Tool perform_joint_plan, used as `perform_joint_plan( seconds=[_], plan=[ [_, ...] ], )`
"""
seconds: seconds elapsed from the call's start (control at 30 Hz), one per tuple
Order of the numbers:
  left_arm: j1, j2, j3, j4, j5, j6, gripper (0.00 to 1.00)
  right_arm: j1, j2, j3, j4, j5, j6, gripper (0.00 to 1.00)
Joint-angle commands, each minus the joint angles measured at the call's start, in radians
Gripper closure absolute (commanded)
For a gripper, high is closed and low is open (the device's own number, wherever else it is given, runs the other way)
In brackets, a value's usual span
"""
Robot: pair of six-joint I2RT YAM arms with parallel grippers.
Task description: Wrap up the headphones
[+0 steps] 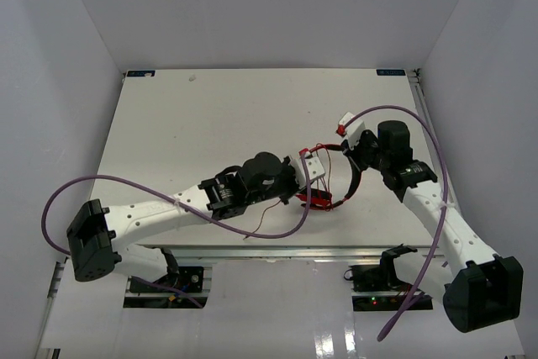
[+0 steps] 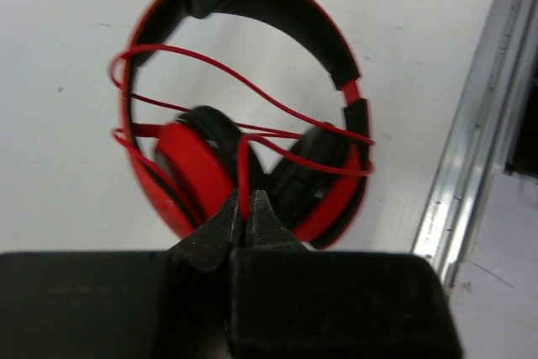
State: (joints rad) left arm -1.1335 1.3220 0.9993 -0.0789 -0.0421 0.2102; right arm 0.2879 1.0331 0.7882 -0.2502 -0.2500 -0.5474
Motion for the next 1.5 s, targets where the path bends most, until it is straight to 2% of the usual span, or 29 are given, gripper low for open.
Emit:
perform_joint_plan(
  seconds=[0.0, 0.23, 0.53, 0.73, 0.9, 1.13, 1.27, 1.47],
  plan=[
    [0.060, 0.009, 0.093, -0.042, 0.005, 0.070, 1.00, 0.012, -0.039, -0.016, -0.005, -0.118, -0.015, 0.92],
    [0.100, 0.077, 0.198, -0.098, -0.008, 0.133, 1.00, 0.025, -0.046, -0.036, -0.021, -0.141, -0.010, 0.92],
    [0.169, 0.145, 0.193, -0.066, -0.026, 0.150, 1.00, 0.042, -0.099, -0.032, -0.058, -0.202, 0.007, 0.92],
    [0.227, 0.172, 0.180, -0.005, 0.034, 0.084, 0.98, 0.042, -0.125, -0.013, -0.104, -0.298, 0.023, 0.92],
    [0.250, 0.149, 0.127, 0.069, 0.105, 0.037, 0.83, 0.042, -0.122, 0.006, -0.130, -0.337, 0.038, 0.92],
    [0.297, 0.066, -0.005, 0.181, 0.216, -0.068, 0.67, 0.042, -0.102, 0.045, -0.146, -0.377, 0.085, 0.92],
    [0.333, 0.006, -0.117, 0.298, 0.306, -0.164, 0.54, 0.042, -0.086, 0.102, -0.168, -0.421, 0.117, 0.92],
    [0.383, -0.026, -0.299, 0.520, 0.417, -0.271, 0.48, 0.040, -0.080, 0.169, -0.192, -0.455, 0.156, 0.92]
  ],
)
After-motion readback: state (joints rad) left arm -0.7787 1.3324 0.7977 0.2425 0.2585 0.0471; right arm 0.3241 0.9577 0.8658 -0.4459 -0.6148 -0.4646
